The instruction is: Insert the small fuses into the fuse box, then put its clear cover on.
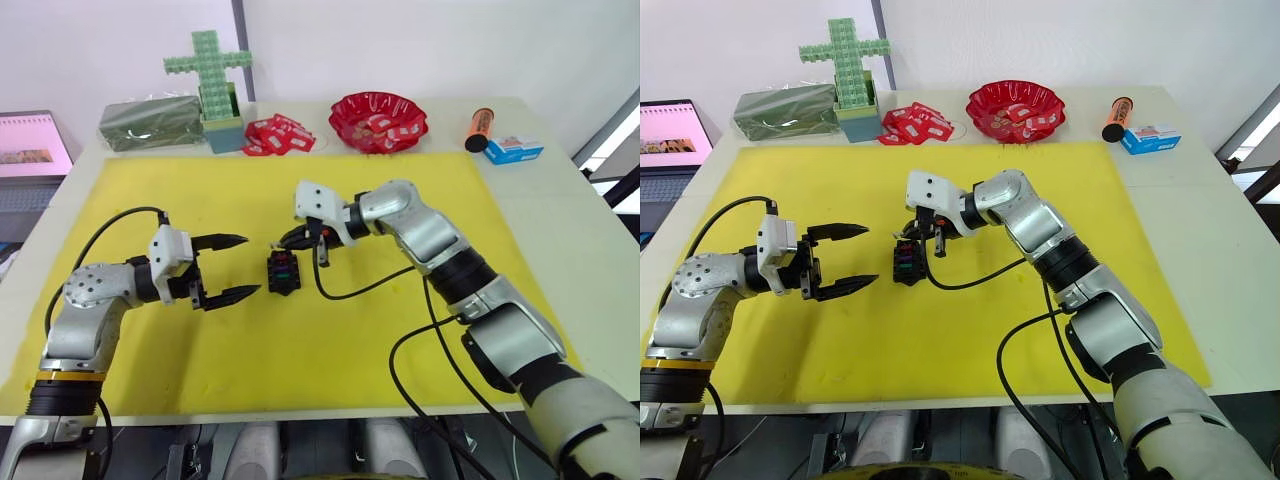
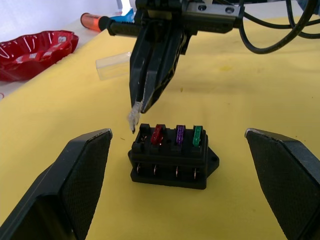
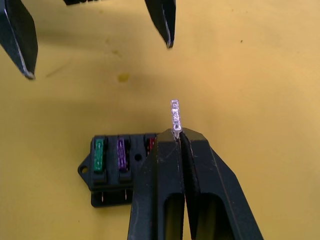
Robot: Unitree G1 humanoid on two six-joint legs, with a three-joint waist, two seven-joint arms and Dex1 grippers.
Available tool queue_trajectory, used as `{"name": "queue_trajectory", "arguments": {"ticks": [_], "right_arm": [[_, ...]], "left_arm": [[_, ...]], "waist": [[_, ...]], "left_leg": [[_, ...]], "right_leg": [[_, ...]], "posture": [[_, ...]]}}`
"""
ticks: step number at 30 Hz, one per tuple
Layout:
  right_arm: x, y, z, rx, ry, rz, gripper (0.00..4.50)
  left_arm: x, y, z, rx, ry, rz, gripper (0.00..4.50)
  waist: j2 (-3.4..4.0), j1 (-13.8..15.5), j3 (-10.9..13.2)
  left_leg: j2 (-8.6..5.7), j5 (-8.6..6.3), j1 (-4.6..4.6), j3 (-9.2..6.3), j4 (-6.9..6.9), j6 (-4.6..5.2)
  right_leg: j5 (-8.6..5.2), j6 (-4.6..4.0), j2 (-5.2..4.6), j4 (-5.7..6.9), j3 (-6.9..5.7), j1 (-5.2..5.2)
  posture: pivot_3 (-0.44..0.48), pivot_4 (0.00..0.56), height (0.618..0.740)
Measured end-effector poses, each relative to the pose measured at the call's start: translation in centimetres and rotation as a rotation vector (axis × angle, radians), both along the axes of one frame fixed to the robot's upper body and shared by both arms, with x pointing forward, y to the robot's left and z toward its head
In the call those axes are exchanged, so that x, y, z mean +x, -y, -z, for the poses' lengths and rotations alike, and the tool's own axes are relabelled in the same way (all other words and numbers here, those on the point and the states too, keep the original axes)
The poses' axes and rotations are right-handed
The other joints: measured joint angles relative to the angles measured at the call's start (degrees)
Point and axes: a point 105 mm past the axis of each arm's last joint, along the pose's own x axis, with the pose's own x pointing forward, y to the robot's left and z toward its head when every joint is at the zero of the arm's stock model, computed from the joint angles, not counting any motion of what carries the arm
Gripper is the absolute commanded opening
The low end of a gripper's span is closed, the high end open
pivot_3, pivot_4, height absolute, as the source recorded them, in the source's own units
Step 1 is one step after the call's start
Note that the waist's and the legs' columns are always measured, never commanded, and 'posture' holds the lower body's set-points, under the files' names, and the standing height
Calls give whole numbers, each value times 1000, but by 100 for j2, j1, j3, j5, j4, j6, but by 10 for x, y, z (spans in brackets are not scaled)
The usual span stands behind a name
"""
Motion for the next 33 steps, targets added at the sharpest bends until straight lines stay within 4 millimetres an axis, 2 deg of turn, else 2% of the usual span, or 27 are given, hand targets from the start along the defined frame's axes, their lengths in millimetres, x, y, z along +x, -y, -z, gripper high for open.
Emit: {"name": "queue_trajectory", "arguments": {"ticks": [18, 33], "right_arm": [[9, 6, 15, -45, -7, 4, 15], [12, 6, 16, -49, 2, -2, 15]], "left_arm": [[1, -1, 1, 6, 0, -21, 4500], [2, -1, 1, 7, 0, -23, 4500]], "waist": [[0, -2, 0], [0, -2, 0]], "left_leg": [[-1, 0, 2, -1, 1, 0], [-3, 0, 4, -1, 5, -1]], "right_leg": [[0, 0, 0, 13, 0, -1], [0, 0, 0, 25, 0, -2]], "posture": [[0, 150, 740], [0, 150, 740]]}}
